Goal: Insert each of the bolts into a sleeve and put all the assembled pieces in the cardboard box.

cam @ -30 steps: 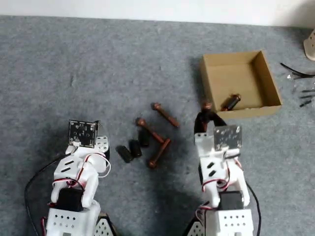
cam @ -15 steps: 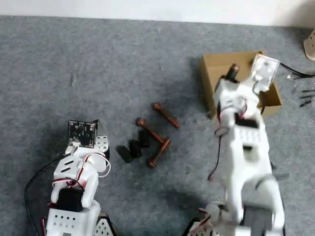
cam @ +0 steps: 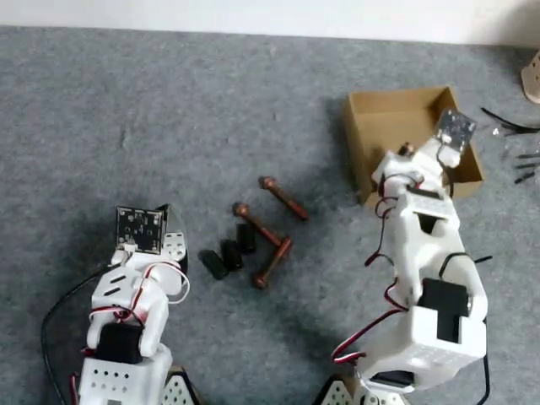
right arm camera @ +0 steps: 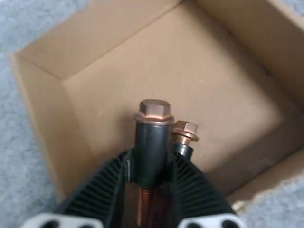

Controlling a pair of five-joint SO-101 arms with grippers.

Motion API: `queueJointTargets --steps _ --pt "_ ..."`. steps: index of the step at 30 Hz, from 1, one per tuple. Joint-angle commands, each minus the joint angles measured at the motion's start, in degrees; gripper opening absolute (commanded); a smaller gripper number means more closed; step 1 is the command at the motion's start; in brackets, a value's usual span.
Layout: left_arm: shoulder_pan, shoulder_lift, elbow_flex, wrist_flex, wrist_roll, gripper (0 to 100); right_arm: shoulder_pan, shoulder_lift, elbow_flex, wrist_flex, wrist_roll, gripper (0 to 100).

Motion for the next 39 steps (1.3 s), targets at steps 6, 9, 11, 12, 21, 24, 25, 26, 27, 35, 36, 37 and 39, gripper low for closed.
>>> queueJointTargets --steps 6,9,11,12,21,24,25,26,27,35,36,37,39 --pt "-0.66 -0.75 0.57 -1.41 -0.53 2 0.66 -1.45 -3.21 -1.98 -0.44 25.2" --pt "-0.66 -0.75 0.57 -1.41 -0.53 2 0.57 -6.2 -0.92 -0.13 -0.44 25.2" --pt "-0.66 -0.75 0.57 -1.41 -0.53 2 -0.48 -12.18 1.63 2.86 -0.79 25.2" --pt "-0.66 -0.75 0.57 -1.41 -0.53 2 -1.71 -15.69 2.95 4.62 -0.62 25.2" --pt "-0.75 -0.75 0.57 -1.41 -0.53 2 -25.63 -44.35 22.99 10.07 4.48 25.2" --pt "-1.01 -0.75 0.48 -1.41 -0.35 2 -34.24 -45.76 26.77 10.07 14.33 25.2" --pt "-1.01 -0.75 0.48 -1.41 -0.35 2 -36.18 -45.23 27.47 10.07 15.47 25.2" --pt "-1.01 -0.75 0.48 -1.41 -0.35 2 -37.49 -44.35 27.65 10.07 15.3 25.2" --pt "-1.01 -0.75 0.48 -1.41 -0.35 2 -38.02 -43.21 27.82 10.07 14.95 25.2" --pt "-1.01 -0.75 0.48 -1.41 -0.44 2 -35.82 -24.31 18.07 9.89 21.19 25.2" --pt "-1.01 -0.75 0.48 -1.41 -0.44 2 -35.65 -21.76 16.66 9.89 21.8 25.2" --pt "-1.01 -0.75 0.48 -1.41 -0.44 2 -35.65 -19.3 15.25 9.89 21.89 25.2" --pt "-1.01 -0.75 0.48 -1.41 -0.44 2 -35.65 -15.08 12.53 9.89 22.15 25.2"
